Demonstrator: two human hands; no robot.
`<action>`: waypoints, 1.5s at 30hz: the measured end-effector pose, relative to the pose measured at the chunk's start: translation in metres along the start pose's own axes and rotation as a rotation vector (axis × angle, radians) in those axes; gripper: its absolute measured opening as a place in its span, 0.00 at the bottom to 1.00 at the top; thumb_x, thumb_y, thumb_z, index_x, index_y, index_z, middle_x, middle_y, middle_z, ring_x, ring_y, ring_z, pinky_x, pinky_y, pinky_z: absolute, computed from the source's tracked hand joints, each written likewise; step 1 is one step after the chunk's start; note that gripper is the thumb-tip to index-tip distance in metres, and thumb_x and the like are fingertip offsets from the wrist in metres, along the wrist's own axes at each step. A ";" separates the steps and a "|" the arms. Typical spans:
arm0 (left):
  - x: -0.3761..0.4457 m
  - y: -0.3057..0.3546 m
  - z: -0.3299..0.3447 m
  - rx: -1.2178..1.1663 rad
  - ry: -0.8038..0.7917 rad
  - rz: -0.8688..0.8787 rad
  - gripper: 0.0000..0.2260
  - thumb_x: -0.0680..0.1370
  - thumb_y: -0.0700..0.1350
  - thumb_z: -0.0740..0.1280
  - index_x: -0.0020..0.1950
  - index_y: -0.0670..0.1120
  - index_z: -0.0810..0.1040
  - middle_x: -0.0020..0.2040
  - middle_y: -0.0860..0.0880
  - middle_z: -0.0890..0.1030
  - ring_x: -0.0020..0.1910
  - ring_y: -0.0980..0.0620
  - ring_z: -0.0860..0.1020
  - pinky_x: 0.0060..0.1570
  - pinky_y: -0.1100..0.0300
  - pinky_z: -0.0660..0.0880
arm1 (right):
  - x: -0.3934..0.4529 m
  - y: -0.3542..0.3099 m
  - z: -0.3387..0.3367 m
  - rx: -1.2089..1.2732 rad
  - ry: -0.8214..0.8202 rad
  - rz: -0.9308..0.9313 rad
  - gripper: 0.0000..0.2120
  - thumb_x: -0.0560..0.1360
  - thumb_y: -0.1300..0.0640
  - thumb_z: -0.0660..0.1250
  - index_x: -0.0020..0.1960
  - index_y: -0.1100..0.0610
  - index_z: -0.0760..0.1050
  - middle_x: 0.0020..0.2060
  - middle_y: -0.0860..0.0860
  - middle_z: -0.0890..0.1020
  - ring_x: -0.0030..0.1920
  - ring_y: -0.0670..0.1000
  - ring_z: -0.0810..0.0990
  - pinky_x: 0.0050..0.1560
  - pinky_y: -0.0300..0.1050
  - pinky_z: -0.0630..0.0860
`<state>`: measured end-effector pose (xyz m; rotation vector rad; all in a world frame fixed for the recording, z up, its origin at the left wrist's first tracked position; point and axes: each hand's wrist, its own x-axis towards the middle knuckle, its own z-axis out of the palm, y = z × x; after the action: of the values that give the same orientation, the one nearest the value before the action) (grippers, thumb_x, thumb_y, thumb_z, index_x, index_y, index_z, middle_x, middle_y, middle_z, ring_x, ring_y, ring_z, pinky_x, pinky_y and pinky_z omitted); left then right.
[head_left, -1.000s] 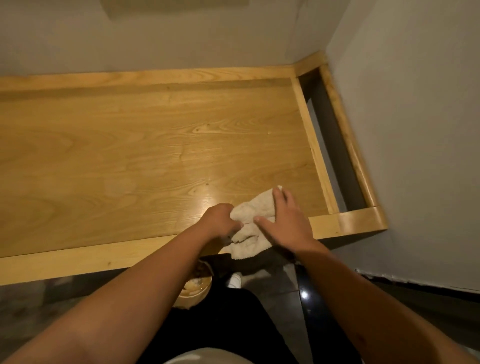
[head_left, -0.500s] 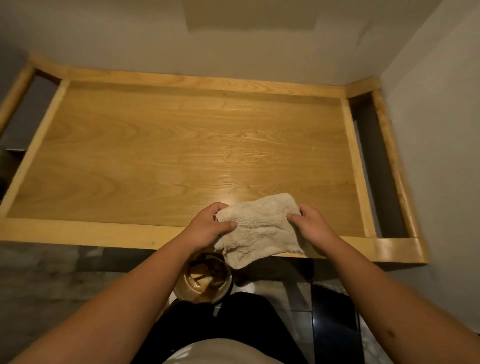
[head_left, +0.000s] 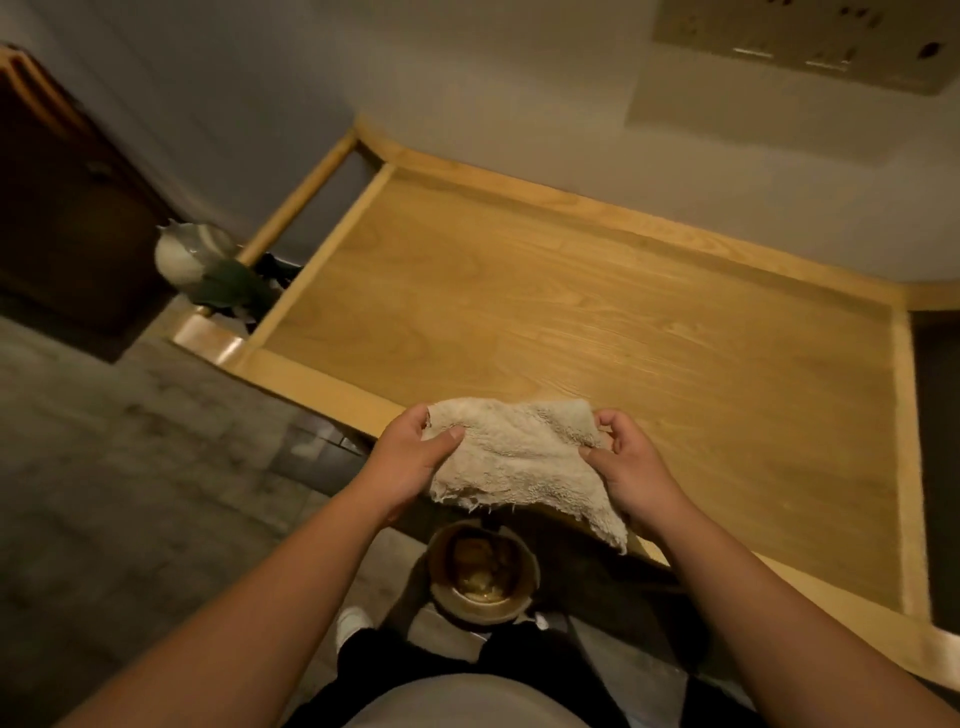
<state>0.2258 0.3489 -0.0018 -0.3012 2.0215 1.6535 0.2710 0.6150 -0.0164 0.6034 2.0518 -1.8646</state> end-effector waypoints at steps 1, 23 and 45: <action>-0.004 0.002 -0.016 0.046 0.004 0.048 0.22 0.79 0.48 0.70 0.72 0.44 0.72 0.69 0.43 0.77 0.69 0.44 0.75 0.69 0.40 0.70 | -0.001 -0.007 0.013 0.026 -0.016 -0.013 0.14 0.78 0.69 0.64 0.57 0.53 0.73 0.54 0.57 0.80 0.44 0.57 0.73 0.45 0.54 0.67; -0.076 -0.062 -0.340 -0.314 -0.037 -0.039 0.18 0.76 0.31 0.70 0.63 0.45 0.76 0.58 0.40 0.83 0.53 0.43 0.85 0.47 0.49 0.83 | -0.045 -0.078 0.354 0.049 0.046 -0.182 0.10 0.80 0.63 0.63 0.56 0.49 0.77 0.48 0.51 0.85 0.45 0.53 0.85 0.40 0.48 0.80; 0.018 -0.015 -0.403 0.151 0.135 0.126 0.27 0.75 0.37 0.73 0.70 0.52 0.70 0.56 0.53 0.81 0.52 0.54 0.81 0.45 0.59 0.80 | 0.049 -0.132 0.405 -0.036 0.148 -0.426 0.14 0.80 0.65 0.62 0.53 0.46 0.76 0.48 0.43 0.82 0.49 0.42 0.79 0.47 0.36 0.74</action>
<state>0.1203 -0.0391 0.0288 -0.2422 2.2950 1.5798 0.1405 0.2087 0.0291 0.3183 2.4593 -2.0503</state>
